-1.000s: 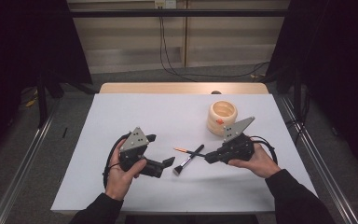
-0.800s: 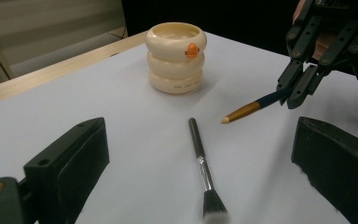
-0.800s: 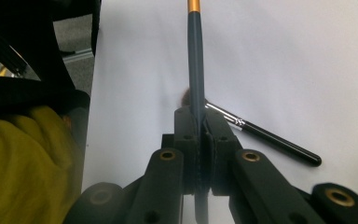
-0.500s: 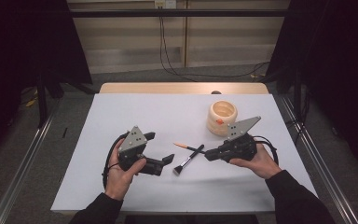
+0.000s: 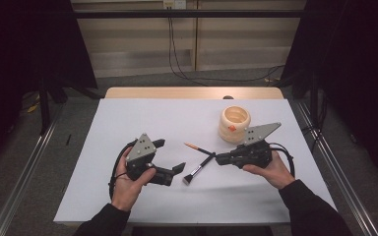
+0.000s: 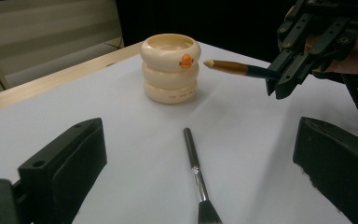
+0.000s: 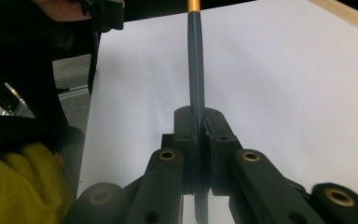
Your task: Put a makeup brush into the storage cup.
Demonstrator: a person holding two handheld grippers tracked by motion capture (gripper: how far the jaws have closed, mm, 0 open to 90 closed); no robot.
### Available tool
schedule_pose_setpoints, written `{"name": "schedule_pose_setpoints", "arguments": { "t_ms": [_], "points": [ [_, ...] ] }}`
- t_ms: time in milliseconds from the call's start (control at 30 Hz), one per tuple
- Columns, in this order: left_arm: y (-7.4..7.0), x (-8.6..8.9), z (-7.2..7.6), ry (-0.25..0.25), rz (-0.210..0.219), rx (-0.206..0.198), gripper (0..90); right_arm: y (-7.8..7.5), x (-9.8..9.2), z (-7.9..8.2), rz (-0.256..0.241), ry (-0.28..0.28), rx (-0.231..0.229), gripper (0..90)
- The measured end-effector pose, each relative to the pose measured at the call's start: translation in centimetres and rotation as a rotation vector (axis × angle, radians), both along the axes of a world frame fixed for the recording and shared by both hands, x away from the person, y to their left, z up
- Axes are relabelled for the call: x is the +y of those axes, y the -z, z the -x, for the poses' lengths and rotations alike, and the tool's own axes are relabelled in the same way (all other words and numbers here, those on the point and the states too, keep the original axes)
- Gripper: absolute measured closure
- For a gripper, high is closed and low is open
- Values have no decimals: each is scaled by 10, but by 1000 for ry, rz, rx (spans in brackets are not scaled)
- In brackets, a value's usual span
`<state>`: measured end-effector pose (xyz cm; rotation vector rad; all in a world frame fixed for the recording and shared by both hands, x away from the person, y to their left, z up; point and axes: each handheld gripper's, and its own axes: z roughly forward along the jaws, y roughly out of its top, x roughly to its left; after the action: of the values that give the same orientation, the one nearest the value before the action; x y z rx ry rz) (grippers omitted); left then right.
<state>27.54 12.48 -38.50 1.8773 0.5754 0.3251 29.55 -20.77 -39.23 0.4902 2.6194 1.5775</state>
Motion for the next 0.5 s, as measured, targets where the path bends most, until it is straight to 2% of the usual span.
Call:
{"name": "schedule_pose_setpoints", "arguments": {
  "t_ms": [133,167,300,367,467,500],
  "points": [
    [1,-1,1,-7,0,-2,23,1,-2,-1,-54,7,1,852],
    [0,-1,1,-11,-7,-1,23,1,-2,-1,-82,4,2,852],
    [1,-2,1,-2,-12,1,22,2,0,0,-121,11,-9,852],
    [1,-3,1,10,9,0,22,2,0,0,-145,19,-9,852],
    [1,-4,1,15,11,1,20,2,0,1,-183,39,-24,852],
    [1,-4,1,16,10,-2,20,2,1,1,-192,26,-21,852]
  ]
}}
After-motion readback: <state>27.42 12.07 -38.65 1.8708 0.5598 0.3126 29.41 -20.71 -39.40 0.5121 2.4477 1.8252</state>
